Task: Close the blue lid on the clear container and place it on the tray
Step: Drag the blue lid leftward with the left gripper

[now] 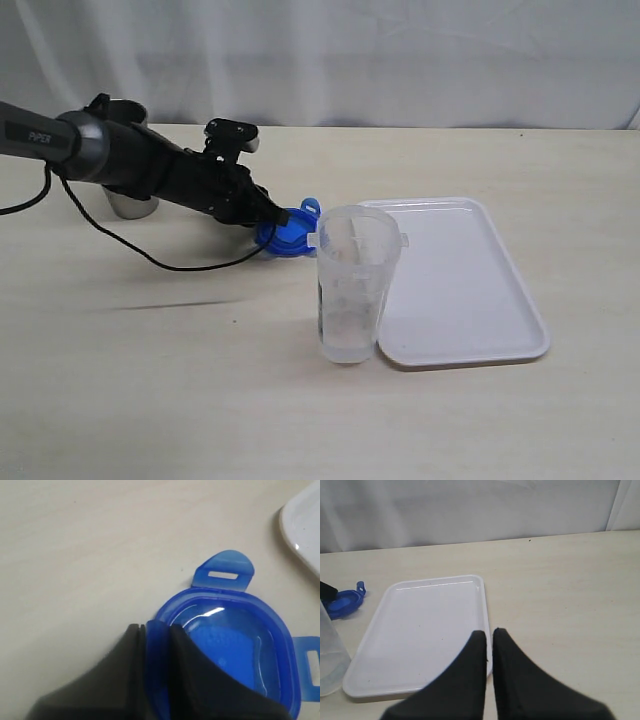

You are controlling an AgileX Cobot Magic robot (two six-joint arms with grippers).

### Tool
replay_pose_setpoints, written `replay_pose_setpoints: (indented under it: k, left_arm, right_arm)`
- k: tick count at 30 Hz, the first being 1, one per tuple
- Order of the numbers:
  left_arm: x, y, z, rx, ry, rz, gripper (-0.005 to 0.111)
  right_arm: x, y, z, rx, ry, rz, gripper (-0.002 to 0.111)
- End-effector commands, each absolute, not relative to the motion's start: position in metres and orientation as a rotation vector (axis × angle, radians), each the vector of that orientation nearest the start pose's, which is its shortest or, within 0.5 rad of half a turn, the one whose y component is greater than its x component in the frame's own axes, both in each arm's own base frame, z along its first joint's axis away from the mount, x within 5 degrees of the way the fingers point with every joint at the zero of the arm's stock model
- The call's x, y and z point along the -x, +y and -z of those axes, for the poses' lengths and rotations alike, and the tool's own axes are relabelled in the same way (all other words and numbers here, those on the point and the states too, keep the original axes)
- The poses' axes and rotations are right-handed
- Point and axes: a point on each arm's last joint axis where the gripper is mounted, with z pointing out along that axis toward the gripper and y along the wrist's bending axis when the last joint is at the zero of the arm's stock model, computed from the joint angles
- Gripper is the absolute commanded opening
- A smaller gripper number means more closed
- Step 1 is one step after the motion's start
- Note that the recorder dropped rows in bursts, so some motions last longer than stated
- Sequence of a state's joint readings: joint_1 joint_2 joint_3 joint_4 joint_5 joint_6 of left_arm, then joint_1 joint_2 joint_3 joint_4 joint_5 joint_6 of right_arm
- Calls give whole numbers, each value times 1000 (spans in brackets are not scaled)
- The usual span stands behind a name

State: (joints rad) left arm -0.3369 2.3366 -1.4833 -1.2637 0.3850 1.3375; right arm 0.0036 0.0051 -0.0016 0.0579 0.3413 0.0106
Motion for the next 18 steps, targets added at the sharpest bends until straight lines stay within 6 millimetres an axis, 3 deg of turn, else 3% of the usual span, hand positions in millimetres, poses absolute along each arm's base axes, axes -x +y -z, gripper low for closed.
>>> replay_pose_setpoints:
  k: [1,7,11,18]
  left_arm:
    - [-436,-185,-97,-656,2345,527,0]
    - [-421,-174,-126,-647,2313,446,0]
    - [-397,-153,-124,-573,2350,290,0]
    - [-349,-129,-115,-543,2442,189,0]
  right_arm:
    - [-54,2,-183,-47,1821,-67,5]
    - [-54,2,-183,-47,1821,-67,5]
    - [-54,2,-183,-47,1821,-67,5]
    - [-54,2,-183,-47,1821,-67,5]
